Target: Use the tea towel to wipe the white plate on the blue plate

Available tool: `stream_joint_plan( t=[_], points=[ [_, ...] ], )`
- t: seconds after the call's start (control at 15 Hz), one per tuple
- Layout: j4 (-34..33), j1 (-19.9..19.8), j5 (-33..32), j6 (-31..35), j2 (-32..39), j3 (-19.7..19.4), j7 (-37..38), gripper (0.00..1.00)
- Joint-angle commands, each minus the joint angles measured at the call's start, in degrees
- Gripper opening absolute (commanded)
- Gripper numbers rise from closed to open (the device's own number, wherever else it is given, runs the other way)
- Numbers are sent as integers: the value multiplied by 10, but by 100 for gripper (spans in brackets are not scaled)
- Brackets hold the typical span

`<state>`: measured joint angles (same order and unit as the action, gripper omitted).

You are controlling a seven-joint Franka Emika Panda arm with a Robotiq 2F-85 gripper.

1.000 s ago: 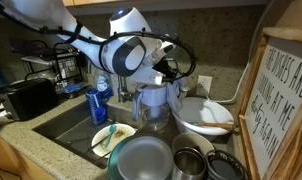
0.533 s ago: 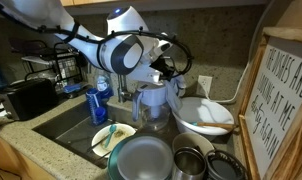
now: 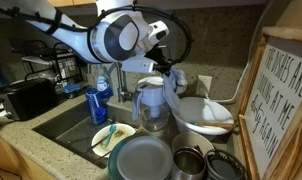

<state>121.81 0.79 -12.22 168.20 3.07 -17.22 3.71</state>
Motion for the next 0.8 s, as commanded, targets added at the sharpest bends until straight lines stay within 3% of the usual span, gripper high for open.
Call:
stream_joint_plan(
  t=[0.0,0.27,0.33,0.73],
  points=[
    [54,14,-41,-79,-86,6,52,4],
    [82,14,-58,-165,-147,26,93,4],
    [86,-27,-44,-190,-159,71,88,4],
    [95,-57,2,-348,-212,114,82,4]
  ],
)
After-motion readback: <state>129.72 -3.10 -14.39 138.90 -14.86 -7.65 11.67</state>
